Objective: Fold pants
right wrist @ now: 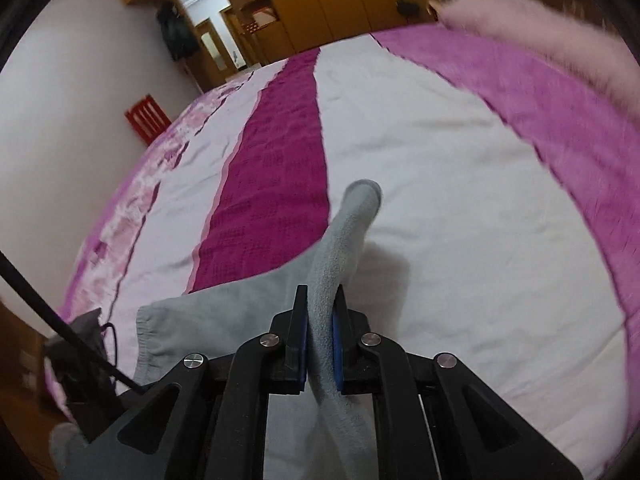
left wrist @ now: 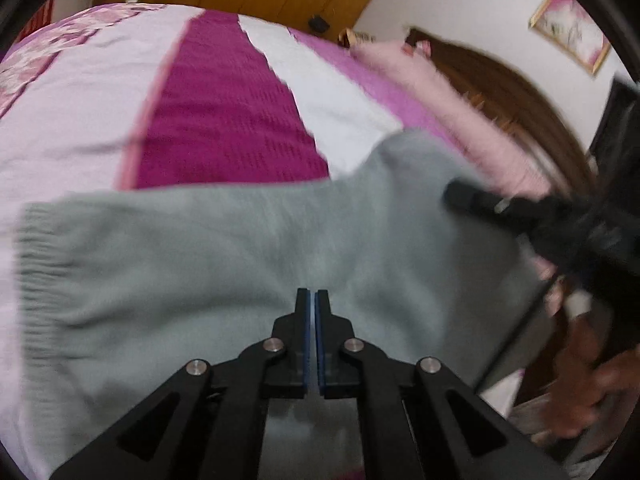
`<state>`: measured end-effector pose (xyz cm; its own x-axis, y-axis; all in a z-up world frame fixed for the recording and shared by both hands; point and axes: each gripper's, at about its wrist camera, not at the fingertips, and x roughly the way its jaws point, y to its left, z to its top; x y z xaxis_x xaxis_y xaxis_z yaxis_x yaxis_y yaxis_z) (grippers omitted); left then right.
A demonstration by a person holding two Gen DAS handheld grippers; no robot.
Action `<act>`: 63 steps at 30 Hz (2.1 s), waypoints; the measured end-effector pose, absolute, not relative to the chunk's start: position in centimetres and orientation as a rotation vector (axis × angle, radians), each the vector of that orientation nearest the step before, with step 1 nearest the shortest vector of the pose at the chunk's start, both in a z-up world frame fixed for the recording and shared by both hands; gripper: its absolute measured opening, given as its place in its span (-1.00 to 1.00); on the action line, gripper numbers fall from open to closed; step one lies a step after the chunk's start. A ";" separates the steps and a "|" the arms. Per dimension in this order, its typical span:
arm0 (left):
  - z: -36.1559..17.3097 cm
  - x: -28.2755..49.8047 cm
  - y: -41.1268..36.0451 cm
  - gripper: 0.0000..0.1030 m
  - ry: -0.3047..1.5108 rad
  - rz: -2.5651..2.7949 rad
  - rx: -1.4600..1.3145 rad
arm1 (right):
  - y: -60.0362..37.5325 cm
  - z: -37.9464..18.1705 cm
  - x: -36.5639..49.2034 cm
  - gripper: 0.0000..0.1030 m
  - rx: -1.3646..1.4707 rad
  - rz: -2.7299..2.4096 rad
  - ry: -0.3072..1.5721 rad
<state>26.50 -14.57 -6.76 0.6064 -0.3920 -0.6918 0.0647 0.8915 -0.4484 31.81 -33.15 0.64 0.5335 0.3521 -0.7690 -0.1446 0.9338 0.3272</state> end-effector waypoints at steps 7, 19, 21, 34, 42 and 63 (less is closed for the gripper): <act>-1.8 22.8 -5.5 -0.59 0.767 -0.204 -0.461 | -27.7 2.9 31.5 -0.82 0.004 0.193 0.975; -2.8 20.4 -5.7 -0.58 0.823 -0.251 -0.488 | -36.1 -1.3 32.8 -0.82 0.384 0.246 1.062; -2.6 20.1 -9.2 -0.60 0.796 -0.315 -0.519 | -37.7 -2.3 32.3 -0.82 0.475 0.269 1.063; -10.0 19.6 -20.5 -0.91 0.919 -0.173 -0.451 | -40.0 -4.4 32.2 -0.82 0.673 0.341 1.083; -9.4 19.0 -19.4 -0.91 0.932 -0.229 -0.537 | -39.1 -2.2 31.8 -0.82 0.750 0.393 1.048; -5.0 15.9 4.4 -0.60 0.830 -0.024 -0.813 | -21.9 3.0 29.3 -0.82 0.254 0.266 1.032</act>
